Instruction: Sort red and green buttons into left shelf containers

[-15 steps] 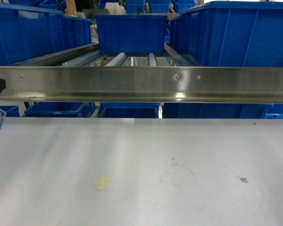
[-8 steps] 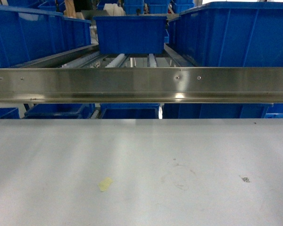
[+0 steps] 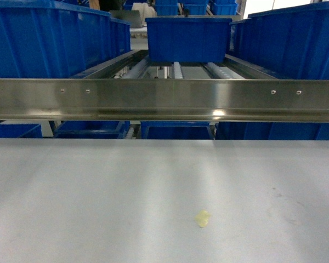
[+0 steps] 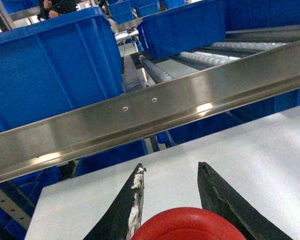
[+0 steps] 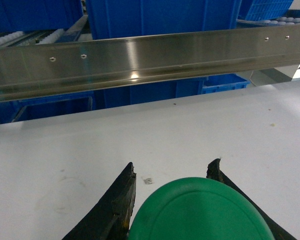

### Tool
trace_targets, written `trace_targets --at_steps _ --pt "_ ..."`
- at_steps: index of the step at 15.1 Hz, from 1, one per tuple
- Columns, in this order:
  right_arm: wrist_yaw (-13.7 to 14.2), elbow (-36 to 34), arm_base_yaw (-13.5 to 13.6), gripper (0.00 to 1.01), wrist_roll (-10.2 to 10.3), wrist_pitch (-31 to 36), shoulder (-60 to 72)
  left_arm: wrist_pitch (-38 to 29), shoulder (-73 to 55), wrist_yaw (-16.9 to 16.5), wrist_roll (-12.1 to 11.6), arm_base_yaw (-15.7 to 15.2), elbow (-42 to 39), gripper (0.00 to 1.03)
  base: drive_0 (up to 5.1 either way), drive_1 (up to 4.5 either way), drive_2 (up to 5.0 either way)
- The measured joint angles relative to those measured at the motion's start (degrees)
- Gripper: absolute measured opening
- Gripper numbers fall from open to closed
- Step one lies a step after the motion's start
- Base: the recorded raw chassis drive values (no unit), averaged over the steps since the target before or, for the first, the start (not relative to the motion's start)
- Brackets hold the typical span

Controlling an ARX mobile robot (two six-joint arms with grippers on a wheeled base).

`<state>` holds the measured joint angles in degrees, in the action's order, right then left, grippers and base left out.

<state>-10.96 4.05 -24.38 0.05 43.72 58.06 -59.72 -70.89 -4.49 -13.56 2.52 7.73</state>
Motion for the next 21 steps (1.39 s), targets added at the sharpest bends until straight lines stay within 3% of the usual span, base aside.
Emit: trace_targets --at_steps 21 --pt "-0.02 0.0 0.0 0.37 -0.09 0.02 -0.02 0.04 0.0 0.0 0.0 0.0 0.0 0.28 -5.0 2.48 2.5"
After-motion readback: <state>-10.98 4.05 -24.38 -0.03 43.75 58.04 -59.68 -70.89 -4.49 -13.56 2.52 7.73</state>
